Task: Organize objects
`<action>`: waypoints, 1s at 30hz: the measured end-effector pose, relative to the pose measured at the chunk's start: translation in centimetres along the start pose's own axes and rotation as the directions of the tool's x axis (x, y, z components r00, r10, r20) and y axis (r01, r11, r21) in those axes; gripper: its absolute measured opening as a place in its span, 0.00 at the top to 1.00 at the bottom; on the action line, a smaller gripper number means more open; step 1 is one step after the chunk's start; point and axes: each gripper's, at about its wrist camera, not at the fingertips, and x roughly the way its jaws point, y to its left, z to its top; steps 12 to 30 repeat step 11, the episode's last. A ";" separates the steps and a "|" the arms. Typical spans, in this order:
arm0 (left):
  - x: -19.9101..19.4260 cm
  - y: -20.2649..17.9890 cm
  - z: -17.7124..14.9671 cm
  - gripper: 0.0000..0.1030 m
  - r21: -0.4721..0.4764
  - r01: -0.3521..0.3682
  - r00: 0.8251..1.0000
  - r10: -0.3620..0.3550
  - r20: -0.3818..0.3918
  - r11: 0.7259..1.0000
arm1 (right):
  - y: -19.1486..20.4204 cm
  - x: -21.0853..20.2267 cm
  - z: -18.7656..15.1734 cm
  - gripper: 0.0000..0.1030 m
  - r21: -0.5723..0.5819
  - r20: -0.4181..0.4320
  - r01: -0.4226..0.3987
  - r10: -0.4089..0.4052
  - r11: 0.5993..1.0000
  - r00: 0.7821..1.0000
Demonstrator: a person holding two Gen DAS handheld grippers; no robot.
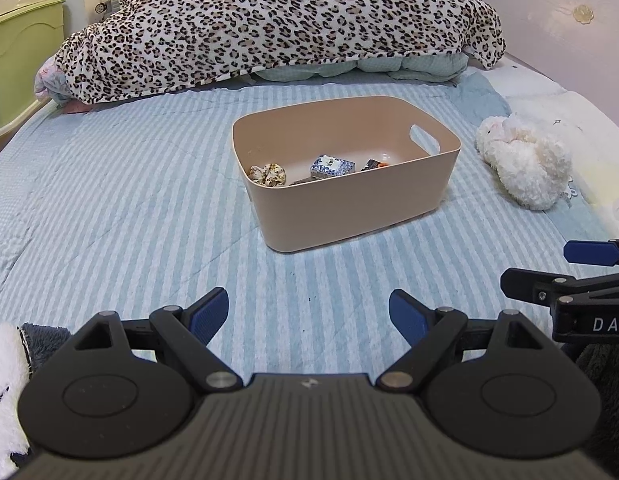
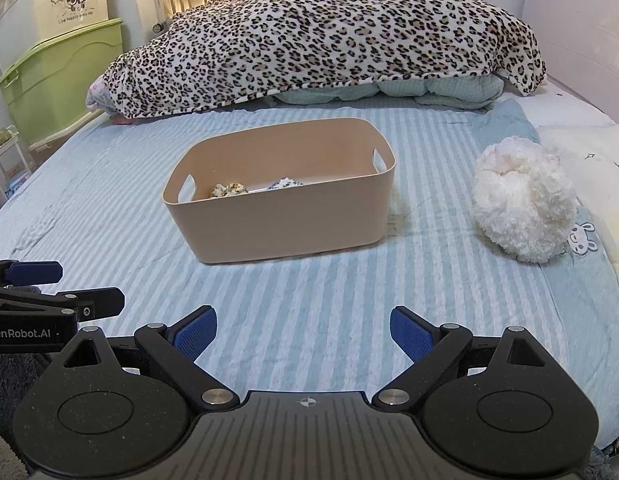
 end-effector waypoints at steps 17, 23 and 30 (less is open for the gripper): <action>0.1 0.3 -0.4 0.15 -0.022 0.006 1.000 -0.006 -0.008 1.000 | -0.1 0.1 -0.1 0.07 0.003 -0.003 0.003 -0.003 1.000 1.000; 0.1 0.3 -0.4 0.15 -0.022 0.006 1.000 -0.006 -0.008 1.000 | -0.1 0.1 -0.1 0.07 0.003 -0.003 0.003 -0.003 1.000 1.000; 0.1 0.3 -0.4 0.15 -0.022 0.006 1.000 -0.006 -0.008 1.000 | -0.1 0.1 -0.1 0.07 0.003 -0.003 0.003 -0.003 1.000 1.000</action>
